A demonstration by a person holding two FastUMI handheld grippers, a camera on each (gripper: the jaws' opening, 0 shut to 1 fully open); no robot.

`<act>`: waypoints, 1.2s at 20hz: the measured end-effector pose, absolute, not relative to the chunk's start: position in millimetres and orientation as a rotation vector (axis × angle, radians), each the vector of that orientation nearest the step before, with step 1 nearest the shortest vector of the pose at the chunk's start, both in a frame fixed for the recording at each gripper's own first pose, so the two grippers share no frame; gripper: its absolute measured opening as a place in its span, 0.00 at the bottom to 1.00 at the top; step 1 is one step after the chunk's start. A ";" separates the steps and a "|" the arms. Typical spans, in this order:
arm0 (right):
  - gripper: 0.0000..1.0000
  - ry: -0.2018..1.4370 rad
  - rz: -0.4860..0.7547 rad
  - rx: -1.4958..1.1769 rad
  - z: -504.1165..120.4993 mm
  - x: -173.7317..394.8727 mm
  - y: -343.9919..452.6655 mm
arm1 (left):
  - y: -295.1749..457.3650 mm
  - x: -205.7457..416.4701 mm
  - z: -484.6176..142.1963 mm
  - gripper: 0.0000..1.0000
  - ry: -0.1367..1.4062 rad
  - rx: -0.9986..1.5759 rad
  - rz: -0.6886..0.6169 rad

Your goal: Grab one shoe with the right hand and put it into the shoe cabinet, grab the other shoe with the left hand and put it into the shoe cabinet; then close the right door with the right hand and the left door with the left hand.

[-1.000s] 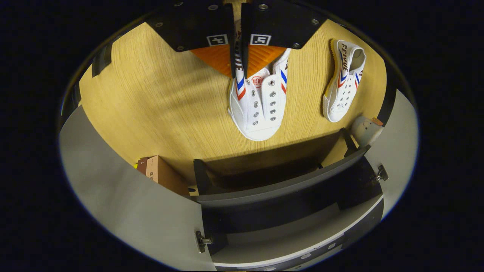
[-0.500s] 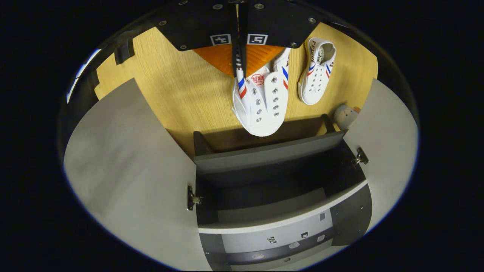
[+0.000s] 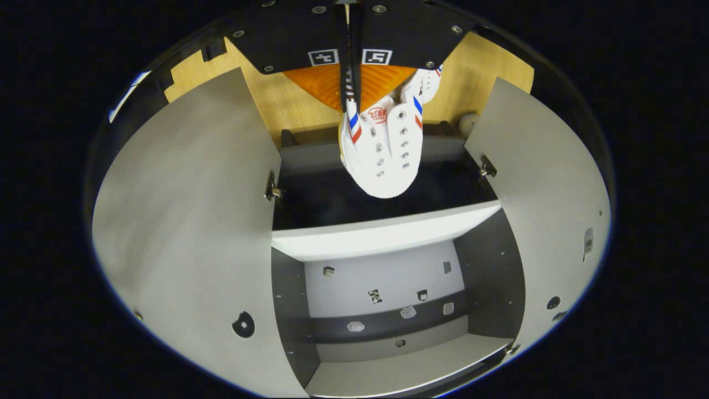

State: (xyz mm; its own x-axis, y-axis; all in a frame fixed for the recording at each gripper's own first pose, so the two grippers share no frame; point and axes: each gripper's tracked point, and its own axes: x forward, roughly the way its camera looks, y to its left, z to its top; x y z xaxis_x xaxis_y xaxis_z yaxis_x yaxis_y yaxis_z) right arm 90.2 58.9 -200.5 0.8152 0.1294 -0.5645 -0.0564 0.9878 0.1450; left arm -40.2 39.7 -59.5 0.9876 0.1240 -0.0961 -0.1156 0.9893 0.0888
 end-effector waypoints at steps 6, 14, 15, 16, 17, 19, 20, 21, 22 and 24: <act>0.01 0.540 0.110 0.147 -142.8 125.7 70.3 | 48.4 -41.9 -59.9 0.96 0.066 0.098 0.124; 0.00 0.473 0.062 0.145 -95.0 244.8 72.2 | 47.6 -43.1 -70.6 0.96 0.080 0.082 0.119; 0.01 0.472 0.042 0.134 -92.4 258.7 68.3 | 47.1 -42.8 -71.0 0.99 0.079 0.079 0.117; 0.01 0.470 0.029 0.131 -90.0 271.7 66.2 | 47.2 -43.4 -72.3 0.96 0.078 0.077 0.116; 0.01 0.470 0.019 0.137 -89.5 282.6 64.5 | 47.3 -43.6 -74.0 0.96 0.081 0.073 0.115; 0.00 0.480 0.000 0.146 -91.2 305.0 61.3 | 47.9 -43.7 -79.5 0.96 0.094 0.071 0.119; 0.00 0.485 -0.015 0.149 -94.6 315.4 57.9 | 47.6 -43.3 -81.5 0.96 0.105 0.071 0.122; 0.00 0.491 -0.031 0.152 -98.1 324.6 55.5 | 45.7 -43.6 -83.0 0.96 0.111 0.069 0.120; 0.00 0.496 -0.041 0.163 -103.0 333.7 53.3 | 44.2 -43.7 -83.2 0.96 0.111 0.071 0.120; 0.00 0.516 -0.056 0.187 -114.5 347.5 49.5 | 43.6 -42.7 -82.3 0.96 0.111 0.076 0.122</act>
